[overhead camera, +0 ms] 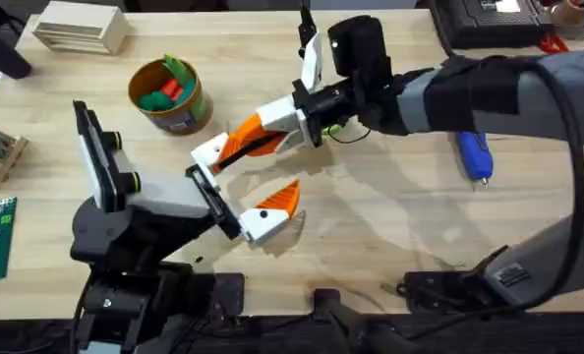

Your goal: Pick up the gripper from the table and insert it into the empty holder that is missing its gripper. Then pick up a screw, insert it into the mounting hole, and use the screwdriver to tighten it. Finally, clean up the table by picking up the vegetable and placing it into the bucket.

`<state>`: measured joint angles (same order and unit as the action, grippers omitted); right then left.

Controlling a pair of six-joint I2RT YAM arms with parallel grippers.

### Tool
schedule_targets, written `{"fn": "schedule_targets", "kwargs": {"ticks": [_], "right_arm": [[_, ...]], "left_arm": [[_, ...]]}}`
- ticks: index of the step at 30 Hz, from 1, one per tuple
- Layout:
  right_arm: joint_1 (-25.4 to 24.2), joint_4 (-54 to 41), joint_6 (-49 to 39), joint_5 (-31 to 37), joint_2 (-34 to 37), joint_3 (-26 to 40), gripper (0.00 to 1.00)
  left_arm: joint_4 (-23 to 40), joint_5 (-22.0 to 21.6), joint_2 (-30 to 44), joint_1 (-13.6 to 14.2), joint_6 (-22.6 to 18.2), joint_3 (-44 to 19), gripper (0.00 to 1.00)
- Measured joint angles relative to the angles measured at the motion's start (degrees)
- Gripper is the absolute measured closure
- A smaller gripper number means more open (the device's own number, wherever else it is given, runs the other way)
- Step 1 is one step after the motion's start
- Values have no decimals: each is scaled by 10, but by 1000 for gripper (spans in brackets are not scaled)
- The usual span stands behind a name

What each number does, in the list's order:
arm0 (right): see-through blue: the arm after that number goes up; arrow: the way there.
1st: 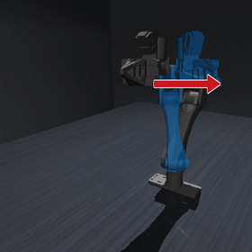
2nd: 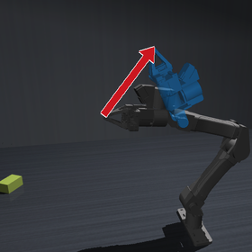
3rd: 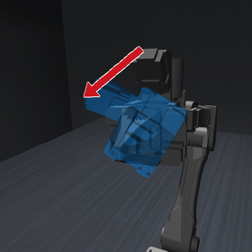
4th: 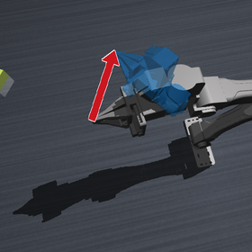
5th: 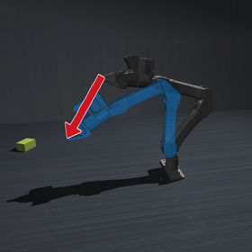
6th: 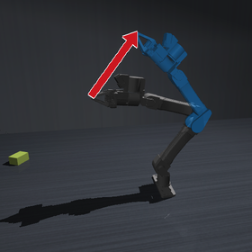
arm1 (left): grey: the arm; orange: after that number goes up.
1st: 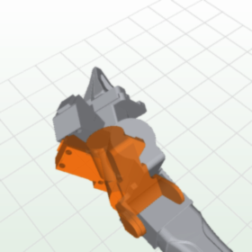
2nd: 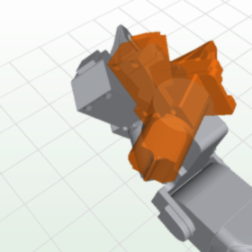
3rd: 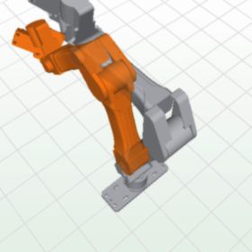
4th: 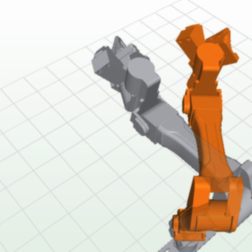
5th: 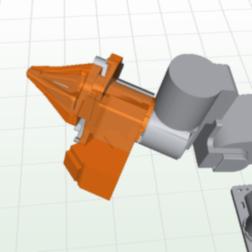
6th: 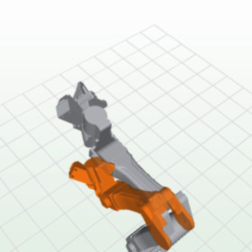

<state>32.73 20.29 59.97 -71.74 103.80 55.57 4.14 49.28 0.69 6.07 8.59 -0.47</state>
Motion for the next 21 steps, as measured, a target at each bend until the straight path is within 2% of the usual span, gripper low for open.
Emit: {"fn": "schedule_targets", "kwargs": {"ticks": [6,16,18,21], "right_arm": [[0,0,1,-1,1,1,985],[0,-3,3,0,1,1,857],[0,12,3,3,2,1,778],[1,44,4,5,10,1,532]], "left_arm": [[0,0,0,0,1,0,13],[0,0,0,0,0,0,13],[-1,6,0,0,-3,0,14],[0,23,0,6,-7,0,14]]}}
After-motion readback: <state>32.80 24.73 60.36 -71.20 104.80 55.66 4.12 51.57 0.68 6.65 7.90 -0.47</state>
